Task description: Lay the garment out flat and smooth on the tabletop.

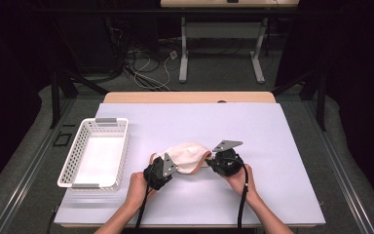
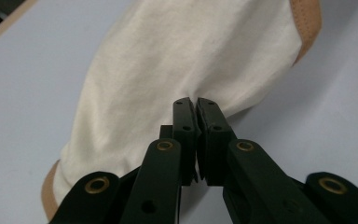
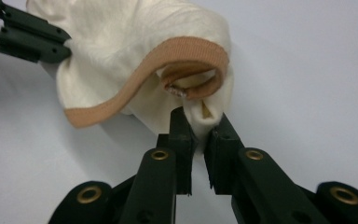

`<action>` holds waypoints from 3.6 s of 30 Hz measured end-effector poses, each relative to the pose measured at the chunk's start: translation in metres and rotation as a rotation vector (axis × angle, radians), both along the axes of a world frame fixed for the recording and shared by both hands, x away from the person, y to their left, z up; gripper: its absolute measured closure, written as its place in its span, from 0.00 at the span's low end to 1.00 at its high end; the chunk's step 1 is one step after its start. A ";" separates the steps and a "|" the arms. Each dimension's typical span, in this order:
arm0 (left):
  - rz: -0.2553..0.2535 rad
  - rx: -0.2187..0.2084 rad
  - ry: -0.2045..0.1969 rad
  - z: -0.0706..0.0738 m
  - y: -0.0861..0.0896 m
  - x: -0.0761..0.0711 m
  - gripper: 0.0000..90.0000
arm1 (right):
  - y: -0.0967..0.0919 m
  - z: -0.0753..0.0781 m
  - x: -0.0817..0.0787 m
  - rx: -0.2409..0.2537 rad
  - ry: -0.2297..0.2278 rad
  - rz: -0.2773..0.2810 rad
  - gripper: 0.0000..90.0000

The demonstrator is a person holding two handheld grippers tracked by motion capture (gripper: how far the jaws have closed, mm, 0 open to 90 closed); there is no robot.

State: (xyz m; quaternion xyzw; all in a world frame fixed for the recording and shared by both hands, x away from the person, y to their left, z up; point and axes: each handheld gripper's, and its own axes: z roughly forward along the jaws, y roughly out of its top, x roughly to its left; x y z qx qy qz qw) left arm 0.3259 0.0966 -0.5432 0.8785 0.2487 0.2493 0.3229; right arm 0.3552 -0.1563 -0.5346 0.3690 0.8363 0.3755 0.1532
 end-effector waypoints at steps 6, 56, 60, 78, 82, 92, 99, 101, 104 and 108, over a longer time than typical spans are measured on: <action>0.043 -0.050 -0.043 0.007 0.009 0.002 0.97 | -0.004 0.000 0.002 0.003 0.001 -0.011 0.91; 0.049 -0.017 -0.063 0.019 0.005 0.004 0.99 | -0.006 0.002 0.005 0.013 -0.008 -0.022 0.91; 0.066 -0.004 -0.071 0.021 0.004 0.008 0.99 | -0.006 0.002 0.005 0.012 -0.005 -0.020 0.91; 0.173 -0.004 0.021 0.011 -0.003 0.051 0.81 | -0.009 -0.004 0.004 0.003 0.026 -0.027 0.89; 0.171 -0.017 0.008 0.017 0.003 0.041 0.65 | -0.008 -0.004 0.004 0.006 0.016 -0.026 0.89; 0.121 -0.036 0.010 0.020 0.019 0.010 0.43 | -0.007 -0.004 0.003 0.011 0.008 -0.030 0.90; 0.085 -0.053 0.037 0.016 0.027 -0.009 0.33 | -0.007 -0.004 0.002 0.025 -0.007 -0.021 0.90; 0.073 -0.051 0.053 0.015 0.028 -0.013 0.32 | -0.007 -0.002 0.002 0.010 0.007 -0.026 0.90; 0.053 -0.052 0.082 0.010 0.026 -0.015 0.34 | -0.007 -0.003 0.002 0.011 0.008 -0.022 0.91; 0.036 -0.028 0.107 0.001 0.017 -0.012 0.44 | -0.008 -0.003 0.002 0.013 0.004 -0.022 0.91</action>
